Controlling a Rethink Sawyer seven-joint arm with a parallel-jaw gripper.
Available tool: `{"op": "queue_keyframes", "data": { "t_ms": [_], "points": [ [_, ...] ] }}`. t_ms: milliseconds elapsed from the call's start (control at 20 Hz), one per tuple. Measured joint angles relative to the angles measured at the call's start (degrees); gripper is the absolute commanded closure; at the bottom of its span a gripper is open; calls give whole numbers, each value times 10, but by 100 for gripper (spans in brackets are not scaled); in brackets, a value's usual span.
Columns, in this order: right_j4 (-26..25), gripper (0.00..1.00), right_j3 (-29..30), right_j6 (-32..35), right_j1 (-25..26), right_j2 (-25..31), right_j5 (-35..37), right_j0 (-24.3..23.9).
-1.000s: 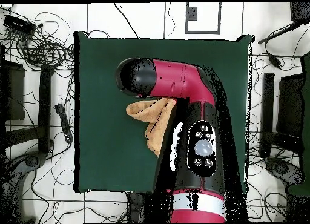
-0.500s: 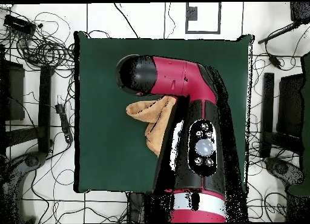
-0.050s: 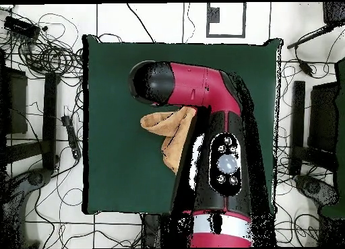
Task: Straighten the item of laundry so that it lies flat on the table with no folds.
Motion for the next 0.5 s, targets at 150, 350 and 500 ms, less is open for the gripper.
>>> {"op": "queue_keyframes", "data": {
  "t_ms": [150,350,500],
  "points": [
    [0,0,0,0,0,0,0,0],
    [0,0,0,0,0,0,1,0],
    [1,0,0,0,0,0,4,0]
  ]
}}
